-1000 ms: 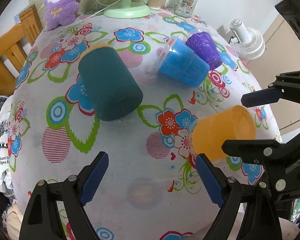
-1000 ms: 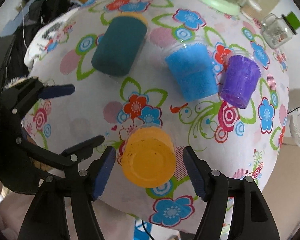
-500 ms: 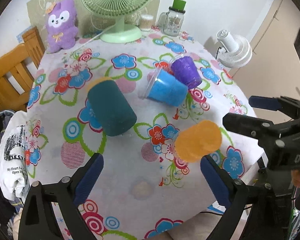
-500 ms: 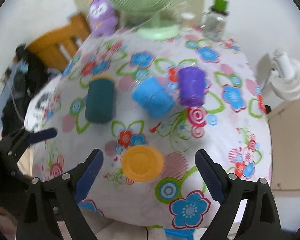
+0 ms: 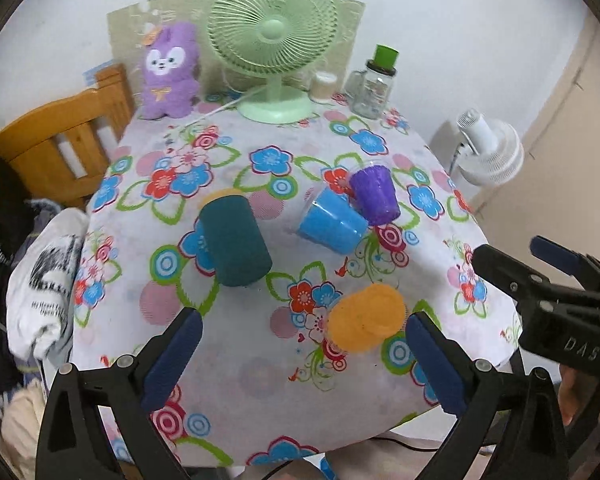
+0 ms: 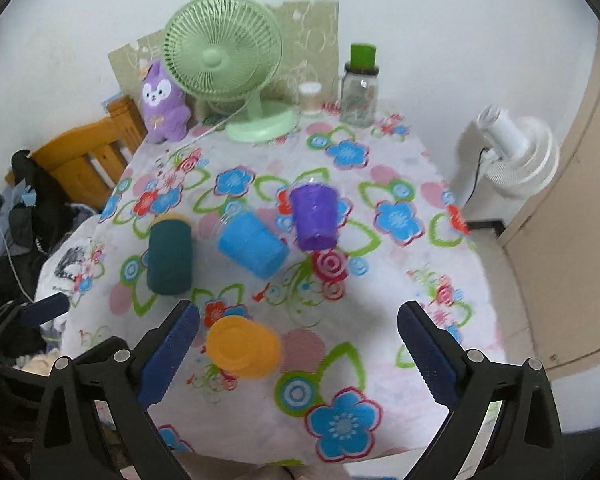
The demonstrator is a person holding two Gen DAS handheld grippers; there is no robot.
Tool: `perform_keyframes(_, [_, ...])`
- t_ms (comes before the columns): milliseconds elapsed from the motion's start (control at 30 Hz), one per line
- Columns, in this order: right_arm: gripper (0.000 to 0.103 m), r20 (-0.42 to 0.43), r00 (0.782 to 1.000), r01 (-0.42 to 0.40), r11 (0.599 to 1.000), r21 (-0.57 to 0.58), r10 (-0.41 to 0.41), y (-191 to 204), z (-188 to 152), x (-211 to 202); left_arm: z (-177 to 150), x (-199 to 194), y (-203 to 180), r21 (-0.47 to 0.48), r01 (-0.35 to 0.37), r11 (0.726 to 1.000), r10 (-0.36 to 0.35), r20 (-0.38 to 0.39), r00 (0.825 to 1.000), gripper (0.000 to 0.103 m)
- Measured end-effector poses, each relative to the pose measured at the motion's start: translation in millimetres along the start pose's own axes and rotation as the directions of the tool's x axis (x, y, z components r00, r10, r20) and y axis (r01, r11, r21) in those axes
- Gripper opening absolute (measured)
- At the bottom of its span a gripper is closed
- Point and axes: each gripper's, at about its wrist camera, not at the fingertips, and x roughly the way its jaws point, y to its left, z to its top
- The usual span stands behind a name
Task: Flip cup upside down
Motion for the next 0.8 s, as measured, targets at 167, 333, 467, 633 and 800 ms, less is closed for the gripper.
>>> perform_keyframes(167, [0.101, 0.044, 0.999, 0.015, 1.000, -0.016, -0.015, -4.7, -9.7, -15.1, -11.9, -11.8, -5.3, -0.069, -0.044, 0.997, 0.045, 0.014, 0.999, 0.103])
perform_keyframes(333, [0.101, 0.042, 0.999, 0.021, 1.000, -0.002, -0.021, -13.8, -20.5, -23.6, -24.2, -16.5, -13.3, -0.097, -0.067, 0.993, 0.069, 0.019, 0.997, 0.103])
perform_keyframes(467, [0.101, 0.048, 0.998, 0.040, 0.999, -0.003, -0.040, -16.4, -26.7, -27.1, -31.7, -18.2, -18.2, -0.106, -0.070, 0.992, 0.072, 0.017, 0.997, 0.103])
perform_keyframes(633, [0.101, 0.054, 0.998, 0.041, 0.999, 0.002, -0.041, -17.4, -27.4, -28.3, -31.2, -24.8, -17.8, -0.108, -0.078, 0.991, 0.084, 0.045, 0.995, 0.103])
perform_keyframes(800, [0.101, 0.063, 0.997, 0.039, 0.999, -0.001, -0.039, -14.7, -27.3, -29.4, -29.9, -27.9, -15.2, -0.111, -0.087, 0.990, 0.095, 0.062, 0.994, 0.103])
